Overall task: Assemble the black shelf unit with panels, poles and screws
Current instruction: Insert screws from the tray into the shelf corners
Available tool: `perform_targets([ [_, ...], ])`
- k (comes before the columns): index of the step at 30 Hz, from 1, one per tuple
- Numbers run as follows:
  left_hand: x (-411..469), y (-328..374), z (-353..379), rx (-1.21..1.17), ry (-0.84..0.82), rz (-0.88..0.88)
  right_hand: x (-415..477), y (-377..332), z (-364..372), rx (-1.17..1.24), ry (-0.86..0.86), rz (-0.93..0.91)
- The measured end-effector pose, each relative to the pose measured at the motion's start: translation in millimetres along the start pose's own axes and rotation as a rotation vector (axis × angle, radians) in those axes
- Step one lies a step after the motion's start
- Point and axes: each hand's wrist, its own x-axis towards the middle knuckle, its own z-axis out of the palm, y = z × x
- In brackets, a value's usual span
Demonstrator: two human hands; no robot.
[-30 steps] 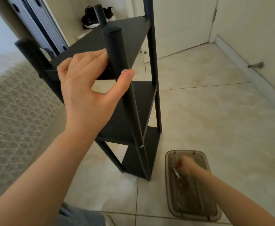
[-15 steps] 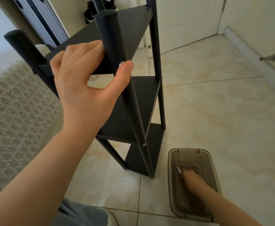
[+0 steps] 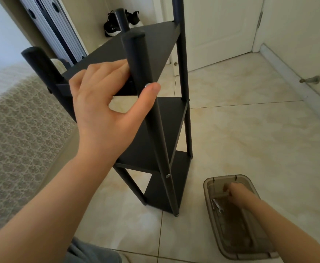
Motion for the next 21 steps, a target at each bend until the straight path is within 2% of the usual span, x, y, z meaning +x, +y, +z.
perform_targets([
  [6, 0.9, -1.2, -0.1, 0.009, -0.03, -0.016, -9.7, 13.1, -18.3, -0.002, 0.057, 0.083],
  [11, 3.0, -3.2, -0.2, 0.014, -0.082, -0.043, -23.1, -14.1, -57.4, 0.023, 0.119, 0.015],
  [15, 5.6, -2.0, -3.2, -0.001, -0.13, -0.069, -45.5, -59.2, -101.5, 0.317, 0.295, -0.081],
  [21, 5.5, 1.7, -10.5, 0.055, -0.21, -0.051, -89.5, -140.4, -149.5, 0.922, 0.44, -0.059],
])
